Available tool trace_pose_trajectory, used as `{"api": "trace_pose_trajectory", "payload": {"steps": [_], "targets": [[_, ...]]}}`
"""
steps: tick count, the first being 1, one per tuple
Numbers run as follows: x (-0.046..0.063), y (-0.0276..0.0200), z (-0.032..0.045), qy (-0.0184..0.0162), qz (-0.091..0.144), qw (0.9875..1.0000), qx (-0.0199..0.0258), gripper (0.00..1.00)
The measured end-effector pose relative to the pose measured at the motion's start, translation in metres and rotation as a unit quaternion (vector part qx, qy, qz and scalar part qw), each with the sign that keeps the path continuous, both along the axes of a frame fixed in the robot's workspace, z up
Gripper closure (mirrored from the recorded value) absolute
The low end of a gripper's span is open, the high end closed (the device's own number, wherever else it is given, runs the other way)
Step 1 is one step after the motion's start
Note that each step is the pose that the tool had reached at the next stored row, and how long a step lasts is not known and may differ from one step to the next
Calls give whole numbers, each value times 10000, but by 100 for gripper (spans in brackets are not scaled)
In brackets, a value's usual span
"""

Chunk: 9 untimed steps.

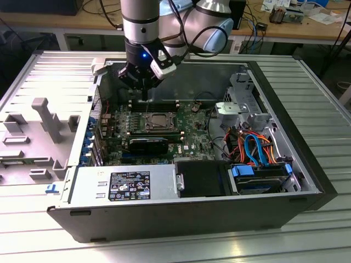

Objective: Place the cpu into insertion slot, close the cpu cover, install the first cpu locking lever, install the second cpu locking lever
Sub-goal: 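Install the first cpu locking lever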

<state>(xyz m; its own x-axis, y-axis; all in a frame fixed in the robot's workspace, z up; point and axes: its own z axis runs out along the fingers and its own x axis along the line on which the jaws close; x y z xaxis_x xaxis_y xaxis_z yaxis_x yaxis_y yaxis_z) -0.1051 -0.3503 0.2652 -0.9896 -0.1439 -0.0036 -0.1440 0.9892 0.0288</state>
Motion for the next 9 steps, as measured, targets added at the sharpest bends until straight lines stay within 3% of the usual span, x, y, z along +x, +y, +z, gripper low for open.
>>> {"api": "trace_pose_trajectory", "payload": {"steps": [5,9], "targets": [[15,0,-31,0,10,10000,0,89],[19,0,-111,0,12,10000,0,89]]}}
